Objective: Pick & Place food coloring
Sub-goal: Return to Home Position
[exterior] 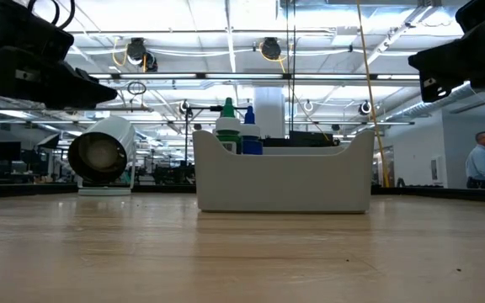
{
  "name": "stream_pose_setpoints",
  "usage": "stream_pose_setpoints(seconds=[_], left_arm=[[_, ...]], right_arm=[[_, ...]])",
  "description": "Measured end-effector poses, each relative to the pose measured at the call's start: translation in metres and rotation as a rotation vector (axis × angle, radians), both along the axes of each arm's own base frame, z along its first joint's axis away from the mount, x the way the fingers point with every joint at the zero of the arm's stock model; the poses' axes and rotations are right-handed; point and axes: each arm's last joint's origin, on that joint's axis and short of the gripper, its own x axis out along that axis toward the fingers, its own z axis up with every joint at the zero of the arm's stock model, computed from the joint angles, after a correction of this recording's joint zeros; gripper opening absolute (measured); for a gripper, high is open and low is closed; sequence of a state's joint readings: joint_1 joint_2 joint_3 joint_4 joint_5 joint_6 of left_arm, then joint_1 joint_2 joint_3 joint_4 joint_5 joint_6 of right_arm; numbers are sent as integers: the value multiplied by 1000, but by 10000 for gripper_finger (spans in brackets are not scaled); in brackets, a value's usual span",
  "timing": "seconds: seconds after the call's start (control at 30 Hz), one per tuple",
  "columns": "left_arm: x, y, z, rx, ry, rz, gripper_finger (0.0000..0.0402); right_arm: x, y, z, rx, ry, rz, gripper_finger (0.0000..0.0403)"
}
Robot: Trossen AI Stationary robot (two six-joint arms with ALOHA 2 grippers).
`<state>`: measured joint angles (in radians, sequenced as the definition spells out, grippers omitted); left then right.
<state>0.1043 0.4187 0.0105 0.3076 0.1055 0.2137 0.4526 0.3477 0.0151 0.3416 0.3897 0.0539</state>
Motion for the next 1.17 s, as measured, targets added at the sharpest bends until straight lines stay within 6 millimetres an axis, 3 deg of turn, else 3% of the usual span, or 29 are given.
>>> stream_pose_setpoints(seconds=[0.33, 0.73, 1.17], left_arm=[[0, 0, -2, -37, 19, 5, 3], [0, 0, -2, -41, 19, 6, 53], [0, 0, -2, -41, 19, 7, 58]], right_arm=[[0, 0, 0, 15, -3, 1, 0], [0, 0, 0, 15, -4, 0, 0], [0, 0, 0, 15, -3, 0, 0]])
